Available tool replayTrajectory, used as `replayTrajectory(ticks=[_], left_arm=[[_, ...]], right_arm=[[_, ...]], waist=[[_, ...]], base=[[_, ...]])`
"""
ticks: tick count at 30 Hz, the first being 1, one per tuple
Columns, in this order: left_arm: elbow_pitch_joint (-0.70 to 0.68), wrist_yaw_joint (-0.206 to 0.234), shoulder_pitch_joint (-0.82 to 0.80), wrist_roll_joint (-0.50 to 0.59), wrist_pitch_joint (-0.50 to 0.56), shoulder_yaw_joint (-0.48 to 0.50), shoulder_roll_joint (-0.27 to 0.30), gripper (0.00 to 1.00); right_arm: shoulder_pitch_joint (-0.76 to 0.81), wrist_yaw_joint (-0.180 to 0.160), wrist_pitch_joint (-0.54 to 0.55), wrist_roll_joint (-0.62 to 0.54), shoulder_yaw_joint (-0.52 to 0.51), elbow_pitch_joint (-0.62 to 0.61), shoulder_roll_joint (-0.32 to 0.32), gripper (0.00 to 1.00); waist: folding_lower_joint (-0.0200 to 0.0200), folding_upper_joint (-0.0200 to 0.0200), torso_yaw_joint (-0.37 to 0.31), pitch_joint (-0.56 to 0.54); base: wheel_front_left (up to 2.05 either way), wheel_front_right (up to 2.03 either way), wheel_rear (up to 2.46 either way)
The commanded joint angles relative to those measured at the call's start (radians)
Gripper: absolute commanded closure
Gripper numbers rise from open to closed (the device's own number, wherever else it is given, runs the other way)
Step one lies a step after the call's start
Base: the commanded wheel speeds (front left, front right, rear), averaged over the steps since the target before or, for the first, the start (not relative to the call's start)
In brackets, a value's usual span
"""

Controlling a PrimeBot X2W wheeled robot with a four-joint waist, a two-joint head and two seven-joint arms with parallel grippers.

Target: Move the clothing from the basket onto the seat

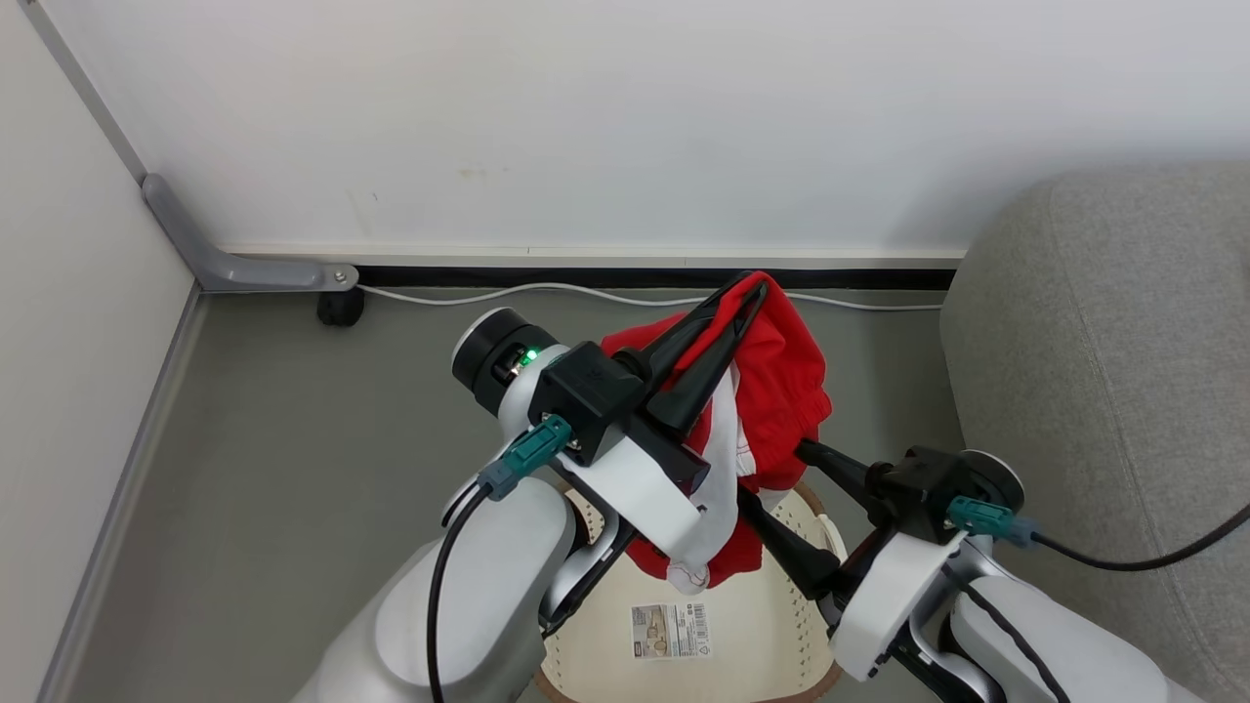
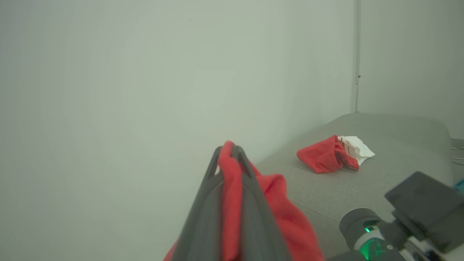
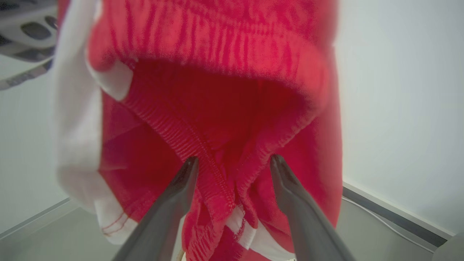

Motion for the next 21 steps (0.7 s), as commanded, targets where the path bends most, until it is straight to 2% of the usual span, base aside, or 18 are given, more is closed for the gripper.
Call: replayTrajectory(ticks=[1, 13, 17, 20, 21], left_arm=[[-0.027, 0.002, -0.057, -0.009, -0.009, 0.026, 0.007, 1.00], [-0.034, 0.004, -0.065, -0.028, -0.012, -0.020, 0.006, 1.00], [-0.035, 0.006, -0.068, -0.039, -0.014, -0.036, 0.006, 1.00], [-0.033, 0.007, -0.068, -0.047, -0.016, -0.046, 0.006, 1.00], [-0.030, 0.008, -0.067, -0.050, -0.016, -0.049, 0.006, 1.00]], right_arm=[[-0.028, 0.001, -0.006, 0.019, 0.025, -0.004, -0.004, 0.00], [-0.110, 0.001, -0.006, 0.056, 0.136, 0.066, 0.019, 0.00], [-0.146, 0.001, -0.006, 0.056, 0.161, 0.114, 0.045, 0.00], [-0.166, 0.001, -0.006, 0.052, 0.142, 0.152, 0.077, 0.00], [-0.169, 0.001, -0.006, 0.052, 0.125, 0.159, 0.088, 0.22]], waist=[[0.0000, 0.0000, 0.006, -0.003], [0.0000, 0.0000, 0.035, 0.000], [0.0000, 0.0000, 0.042, 0.005], [0.0000, 0.0000, 0.046, 0.008], [0.0000, 0.0000, 0.047, 0.010]], base=[[0.00, 0.00, 0.00], [0.00, 0.00, 0.00], [0.00, 0.00, 0.00], [0.00, 0.00, 0.00], [0.00, 0.00, 0.00]])
